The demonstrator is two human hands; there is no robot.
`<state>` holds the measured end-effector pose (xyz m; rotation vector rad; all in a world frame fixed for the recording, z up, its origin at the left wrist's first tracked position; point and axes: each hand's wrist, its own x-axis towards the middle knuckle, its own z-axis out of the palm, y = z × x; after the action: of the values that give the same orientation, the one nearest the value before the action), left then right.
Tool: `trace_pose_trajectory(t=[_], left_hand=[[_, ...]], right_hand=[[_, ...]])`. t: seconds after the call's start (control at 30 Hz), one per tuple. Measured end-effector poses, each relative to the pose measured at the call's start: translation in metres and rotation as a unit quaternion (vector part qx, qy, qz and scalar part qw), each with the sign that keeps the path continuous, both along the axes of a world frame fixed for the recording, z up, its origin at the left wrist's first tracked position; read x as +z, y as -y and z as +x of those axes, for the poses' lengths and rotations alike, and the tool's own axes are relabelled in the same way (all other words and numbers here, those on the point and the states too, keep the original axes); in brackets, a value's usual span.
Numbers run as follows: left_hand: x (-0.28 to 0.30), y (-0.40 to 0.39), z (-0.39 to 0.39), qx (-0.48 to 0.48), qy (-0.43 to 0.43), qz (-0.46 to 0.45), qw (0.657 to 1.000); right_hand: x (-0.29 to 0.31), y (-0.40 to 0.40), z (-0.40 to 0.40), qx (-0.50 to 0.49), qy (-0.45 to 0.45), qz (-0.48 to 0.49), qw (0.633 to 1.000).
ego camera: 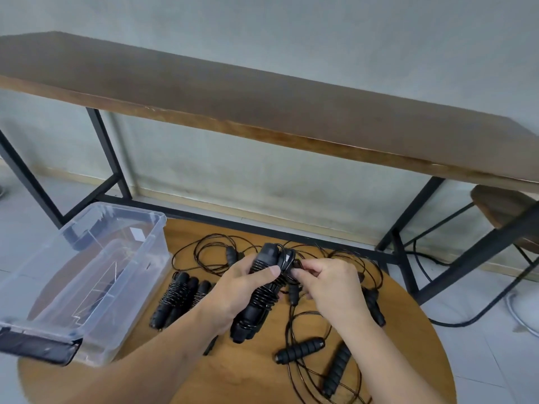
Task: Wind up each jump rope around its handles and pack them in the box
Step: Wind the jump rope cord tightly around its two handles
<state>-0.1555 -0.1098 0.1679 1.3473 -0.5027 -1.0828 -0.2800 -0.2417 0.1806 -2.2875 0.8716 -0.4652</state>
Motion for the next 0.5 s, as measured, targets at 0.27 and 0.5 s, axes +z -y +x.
trace_pose_trajectory(t=[0.27,0.5], left_hand=[[-0.019,-0.012,0.008,-0.009,0.072,0.018,0.997],[-0.03,-0.02,0.013,-0.026,0.134,0.027,0.99]], right_hand=[[-0.016,-0.013,0.012,0.064,-0.054,-0.194,0.977],[-0.028,-0.028,0.021,0.047,-0.079,-0.244,0.965]])
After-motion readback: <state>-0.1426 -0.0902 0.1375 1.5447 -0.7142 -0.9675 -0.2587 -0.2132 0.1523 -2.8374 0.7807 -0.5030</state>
